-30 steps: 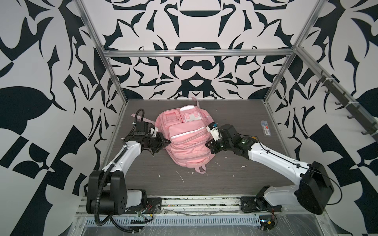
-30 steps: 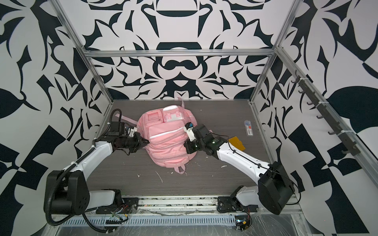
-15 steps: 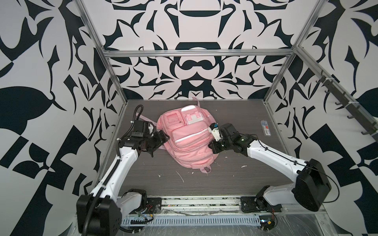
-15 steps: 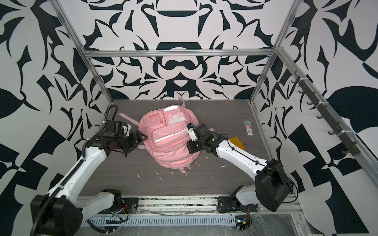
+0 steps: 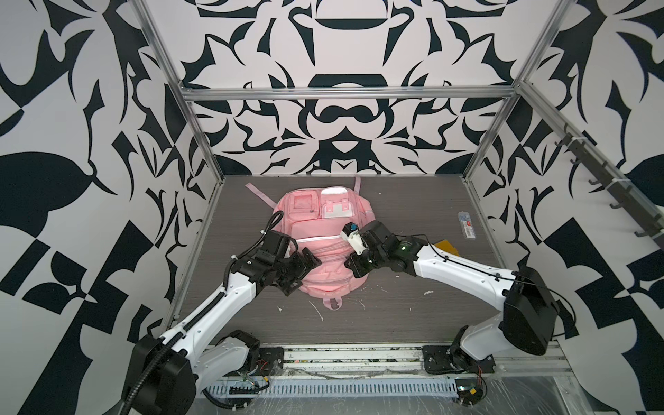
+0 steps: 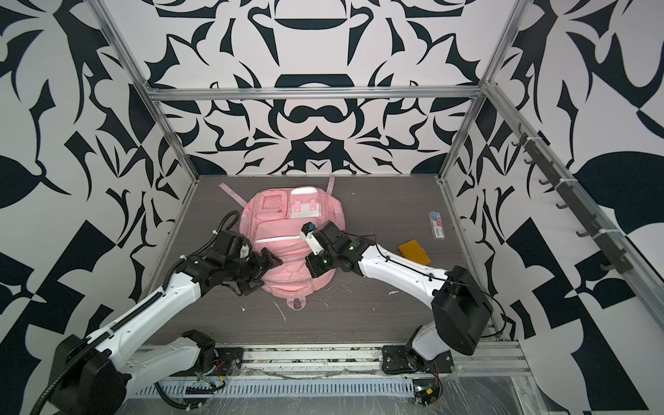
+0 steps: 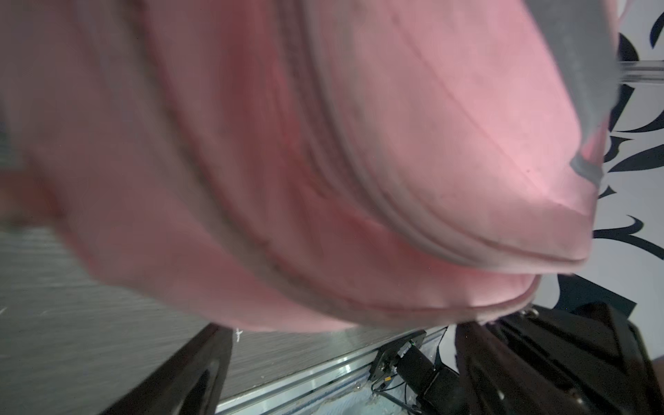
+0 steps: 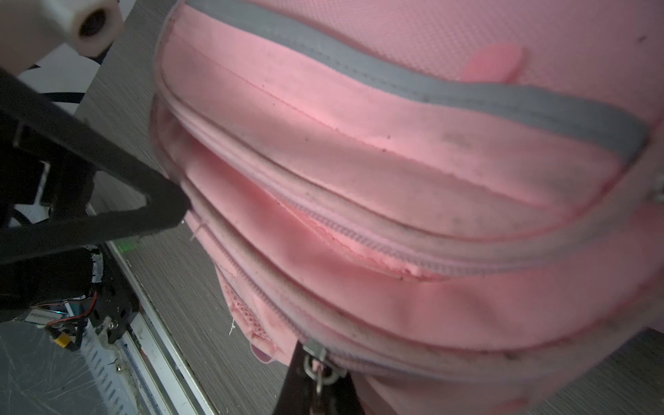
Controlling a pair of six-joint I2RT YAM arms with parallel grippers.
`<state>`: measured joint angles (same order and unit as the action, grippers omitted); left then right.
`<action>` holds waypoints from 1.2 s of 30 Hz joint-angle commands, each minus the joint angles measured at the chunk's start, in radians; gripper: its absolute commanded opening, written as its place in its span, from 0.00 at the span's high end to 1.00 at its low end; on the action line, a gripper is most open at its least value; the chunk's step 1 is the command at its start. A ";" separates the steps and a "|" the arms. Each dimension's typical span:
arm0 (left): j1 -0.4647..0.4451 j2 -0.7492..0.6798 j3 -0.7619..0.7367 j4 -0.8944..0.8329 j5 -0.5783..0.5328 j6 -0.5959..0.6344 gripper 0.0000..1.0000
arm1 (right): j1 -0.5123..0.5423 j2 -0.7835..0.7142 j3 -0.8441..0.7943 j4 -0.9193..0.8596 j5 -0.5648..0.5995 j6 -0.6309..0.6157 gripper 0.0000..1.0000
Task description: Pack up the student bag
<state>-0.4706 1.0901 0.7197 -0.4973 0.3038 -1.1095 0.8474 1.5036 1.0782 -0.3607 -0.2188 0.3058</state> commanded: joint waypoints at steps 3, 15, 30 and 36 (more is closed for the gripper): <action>-0.001 0.050 0.020 0.159 -0.005 -0.085 0.07 | 0.071 -0.001 0.060 0.070 -0.001 0.001 1.00; 0.003 0.101 0.029 0.198 -0.032 -0.085 0.49 | 0.115 0.021 0.074 0.080 0.034 0.001 1.00; 0.014 -0.066 0.062 0.038 0.003 -0.132 0.21 | 0.115 0.017 0.075 0.097 0.047 0.003 1.00; 0.013 -0.033 0.081 0.070 -0.009 -0.170 0.23 | 0.114 0.017 0.075 0.088 0.042 0.002 1.00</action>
<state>-0.4522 1.0500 0.7677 -0.4786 0.2867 -1.2419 0.9424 1.5604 1.1118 -0.3099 -0.1268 0.3153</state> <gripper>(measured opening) 0.769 0.067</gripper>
